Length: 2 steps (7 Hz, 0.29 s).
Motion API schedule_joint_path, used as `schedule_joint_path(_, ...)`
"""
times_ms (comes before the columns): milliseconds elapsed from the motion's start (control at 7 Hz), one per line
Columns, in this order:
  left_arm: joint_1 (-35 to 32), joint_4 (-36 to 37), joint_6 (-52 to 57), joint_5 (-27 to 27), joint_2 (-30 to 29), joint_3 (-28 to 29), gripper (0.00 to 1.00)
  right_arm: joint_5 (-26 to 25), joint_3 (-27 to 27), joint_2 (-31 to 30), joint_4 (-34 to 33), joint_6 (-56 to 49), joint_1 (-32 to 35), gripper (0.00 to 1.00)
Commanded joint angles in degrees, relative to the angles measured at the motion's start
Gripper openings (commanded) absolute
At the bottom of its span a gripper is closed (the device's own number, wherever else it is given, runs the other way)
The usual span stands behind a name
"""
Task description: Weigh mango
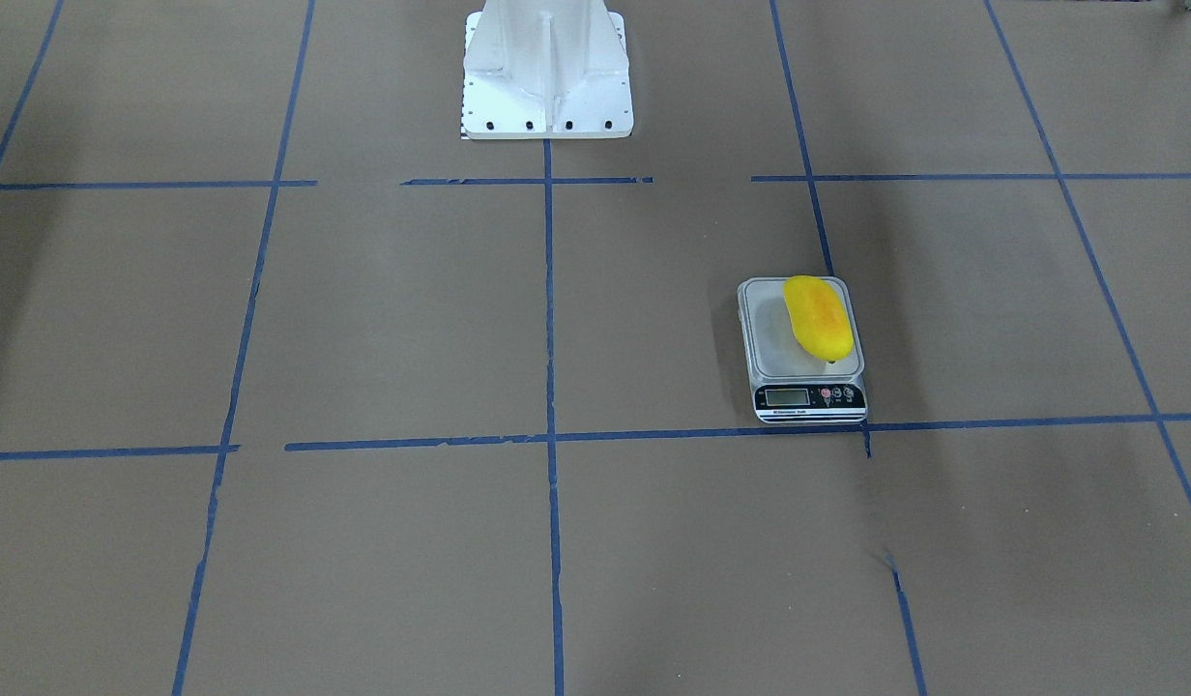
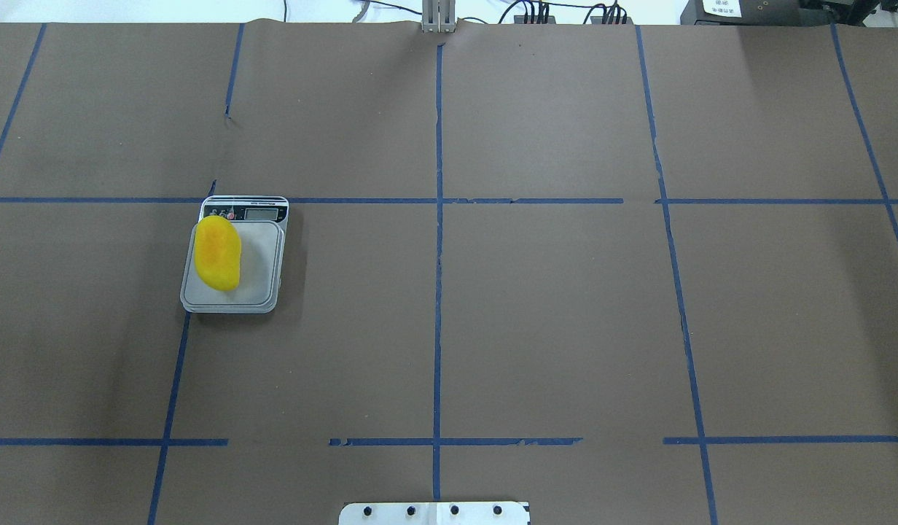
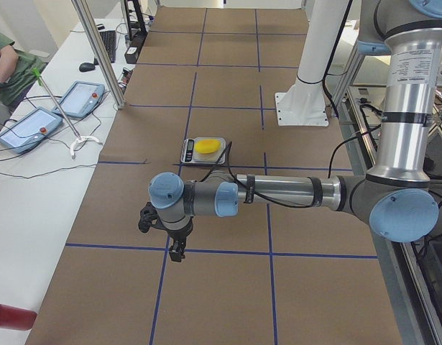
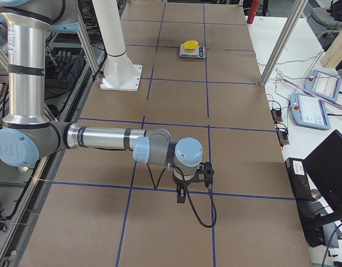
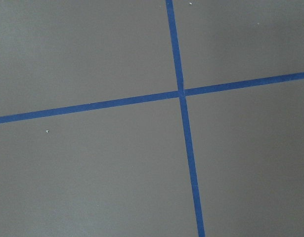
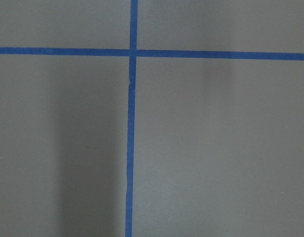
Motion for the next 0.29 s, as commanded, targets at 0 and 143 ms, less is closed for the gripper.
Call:
schedule_joint_path(0,0.0,0.0,-0.1,0.0,-0.2,0.0,1.00,0.0,0.0,0.0,-0.1,0.0,0.0,1.00)
schedule_joint_path(143,0.0,0.0,-0.1,0.0,-0.2,-0.1,1.00,0.0,0.0,0.0,0.0,0.0,0.0,1.00)
